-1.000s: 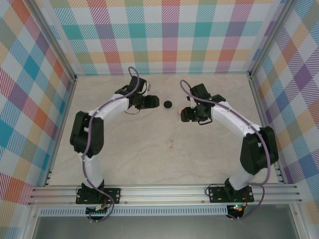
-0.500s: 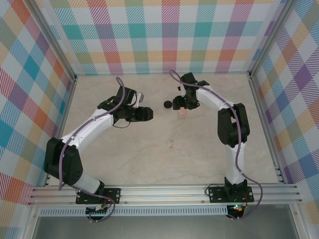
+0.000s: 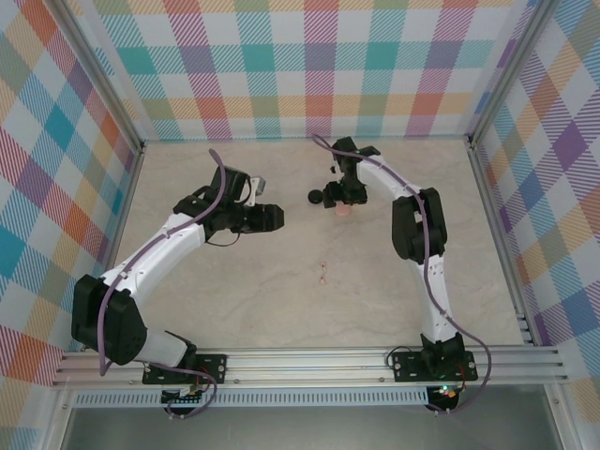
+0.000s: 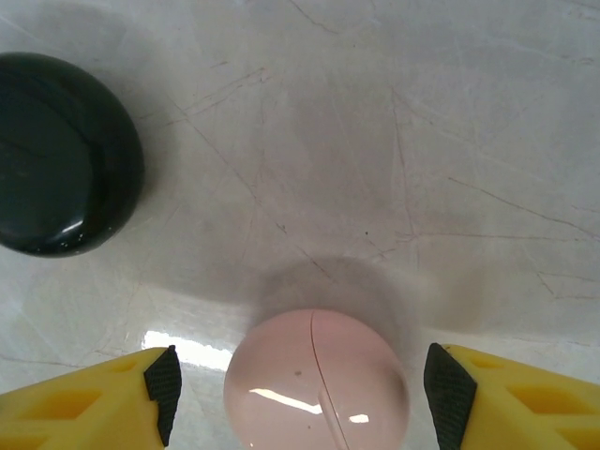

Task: Insert the wireless bluetooth earbuds into the charging case

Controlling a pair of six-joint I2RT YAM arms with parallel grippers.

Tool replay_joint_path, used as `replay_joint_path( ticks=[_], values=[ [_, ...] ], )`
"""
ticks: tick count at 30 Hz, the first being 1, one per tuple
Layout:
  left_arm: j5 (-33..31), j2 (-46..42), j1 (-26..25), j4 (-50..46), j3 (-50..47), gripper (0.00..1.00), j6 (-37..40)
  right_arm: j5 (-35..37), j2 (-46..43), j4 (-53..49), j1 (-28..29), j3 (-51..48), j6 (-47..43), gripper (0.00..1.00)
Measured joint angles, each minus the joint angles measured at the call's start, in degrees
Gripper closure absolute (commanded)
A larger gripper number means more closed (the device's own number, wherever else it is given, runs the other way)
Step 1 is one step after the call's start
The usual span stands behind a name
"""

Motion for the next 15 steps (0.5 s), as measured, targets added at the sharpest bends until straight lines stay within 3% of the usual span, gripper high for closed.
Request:
replay_joint_path(
  ticks=[7, 15],
  values=[
    [-0.1, 0.0, 0.0, -1.3, 0.0, 0.35, 0.0, -0.4, 2.8, -2.5, 0.0, 2.7, -0.9, 0.31],
    [-0.2, 0.0, 0.0, -2.1, 0.0, 0.35, 0.0, -0.6, 3.3, -3.8, 0.0, 3.8, -2.2, 0.40]
  ],
)
